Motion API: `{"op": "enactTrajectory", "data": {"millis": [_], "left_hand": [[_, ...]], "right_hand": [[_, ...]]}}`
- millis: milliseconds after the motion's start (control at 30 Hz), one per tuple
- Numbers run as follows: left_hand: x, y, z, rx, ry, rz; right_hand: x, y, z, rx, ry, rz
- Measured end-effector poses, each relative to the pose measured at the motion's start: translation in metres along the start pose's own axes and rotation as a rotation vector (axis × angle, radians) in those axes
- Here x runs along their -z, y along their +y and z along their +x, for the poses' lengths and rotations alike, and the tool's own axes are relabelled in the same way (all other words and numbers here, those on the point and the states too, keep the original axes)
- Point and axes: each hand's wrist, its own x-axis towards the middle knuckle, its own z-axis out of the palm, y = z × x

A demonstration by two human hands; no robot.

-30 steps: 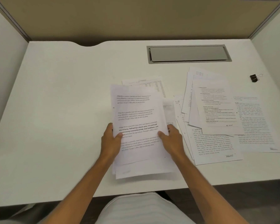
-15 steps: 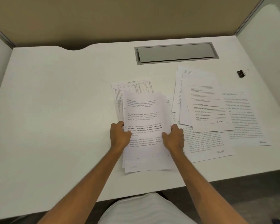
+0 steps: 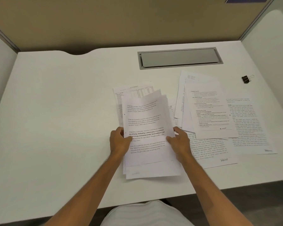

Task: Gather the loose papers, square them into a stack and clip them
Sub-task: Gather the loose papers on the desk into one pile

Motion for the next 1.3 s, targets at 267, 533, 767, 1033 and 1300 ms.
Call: {"op": "enactTrajectory", "data": {"millis": [267,533,767,1033,1300], "left_hand": [[0.022,0.012,0.016,0.092,-0.057,-0.266],[0.016,0.043,0.044,0.072,0.123,-0.186],[-0.002,0.049,0.058,0.080,0.214,-0.024],[-0.007,0.052,0.066,0.166,0.200,-0.115],[-0.007,0.054,0.070,0.316,0.141,-0.191]], "right_hand": [[0.014,-0.030,0.024,0.097,-0.163,0.168],[-0.017,-0.076,0.058,0.278,-0.058,-0.163],[-0.052,-0.075,0.064,0.369,0.002,-0.460],[-0.061,-0.065,0.058,0.407,0.020,-0.539],[-0.056,-0.080,0.072,0.331,0.040,-0.534]]}}
